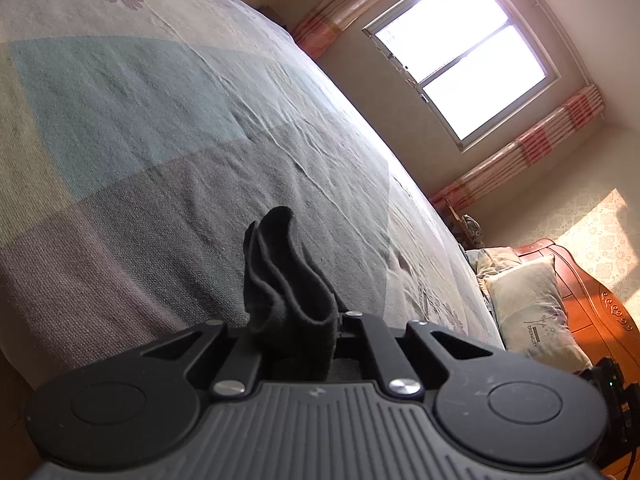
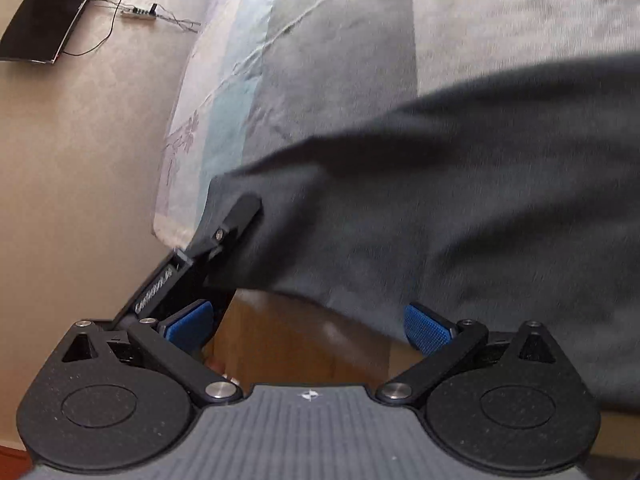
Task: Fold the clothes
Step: 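Carry the held leg end over the pants with the left tool and open it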
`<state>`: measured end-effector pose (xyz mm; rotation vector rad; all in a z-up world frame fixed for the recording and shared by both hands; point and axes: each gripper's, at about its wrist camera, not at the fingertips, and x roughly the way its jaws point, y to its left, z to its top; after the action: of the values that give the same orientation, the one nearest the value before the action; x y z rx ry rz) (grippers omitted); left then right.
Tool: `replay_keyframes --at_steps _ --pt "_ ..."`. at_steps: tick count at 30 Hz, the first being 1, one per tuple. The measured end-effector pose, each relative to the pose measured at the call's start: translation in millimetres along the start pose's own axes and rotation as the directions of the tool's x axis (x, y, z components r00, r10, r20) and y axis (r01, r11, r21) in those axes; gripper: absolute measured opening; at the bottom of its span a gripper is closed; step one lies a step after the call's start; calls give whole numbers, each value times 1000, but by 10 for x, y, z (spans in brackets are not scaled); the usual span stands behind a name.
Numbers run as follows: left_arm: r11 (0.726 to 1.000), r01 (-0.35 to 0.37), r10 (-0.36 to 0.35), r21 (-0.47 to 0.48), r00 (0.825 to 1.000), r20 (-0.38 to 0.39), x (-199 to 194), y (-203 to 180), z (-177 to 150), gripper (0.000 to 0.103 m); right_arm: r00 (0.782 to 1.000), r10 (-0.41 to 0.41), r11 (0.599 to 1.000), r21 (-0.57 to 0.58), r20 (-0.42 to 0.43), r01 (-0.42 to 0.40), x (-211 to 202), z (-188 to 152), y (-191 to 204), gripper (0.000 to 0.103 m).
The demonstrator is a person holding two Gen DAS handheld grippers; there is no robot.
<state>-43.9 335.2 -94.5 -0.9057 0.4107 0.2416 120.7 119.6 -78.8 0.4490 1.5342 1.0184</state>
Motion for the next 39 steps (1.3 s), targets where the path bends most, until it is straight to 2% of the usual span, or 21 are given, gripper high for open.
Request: replay_keyframes --at_steps 2,3,8,12,16,20,22,30,39 --pt "1000 -2 2 11 1000 -3 -5 -65 5 4 1000 -10 1000 -16 -26 9 -43 -92 16 103" --pt "1000 0 0 18 1000 -5 -10 -99 7 4 1000 -20 1000 -24 -11 19 -111 -112 19 103" --pt "998 17 -15 62 999 -30 -40 -300 5 4 993 -5 1000 -18 115 7 -692 -93 -29 103" --pt "995 28 -25 92 999 -40 -54 -482 14 4 977 -67 996 -45 201 78 -1184 -96 -192 103" --pt "991 36 -29 129 998 -60 -47 -678 14 4 942 -215 966 -84 259 244 -1562 -170 -469 103" --pt "984 43 -30 171 997 -74 6 -931 -6 4 874 -361 900 -124 325 417 -1849 -386 -697 103" --pt "983 42 -28 181 997 -77 26 -1042 -20 4 859 -389 883 -131 333 451 -1931 -497 -793 103" --pt "969 61 -40 241 995 -91 36 -1452 -189 4 868 -347 917 -67 356 394 -2234 -787 -1027 103" --pt "946 88 -41 313 987 -153 200 -1862 -482 4 865 -307 930 -66 398 361 -2475 -822 -1078 103"
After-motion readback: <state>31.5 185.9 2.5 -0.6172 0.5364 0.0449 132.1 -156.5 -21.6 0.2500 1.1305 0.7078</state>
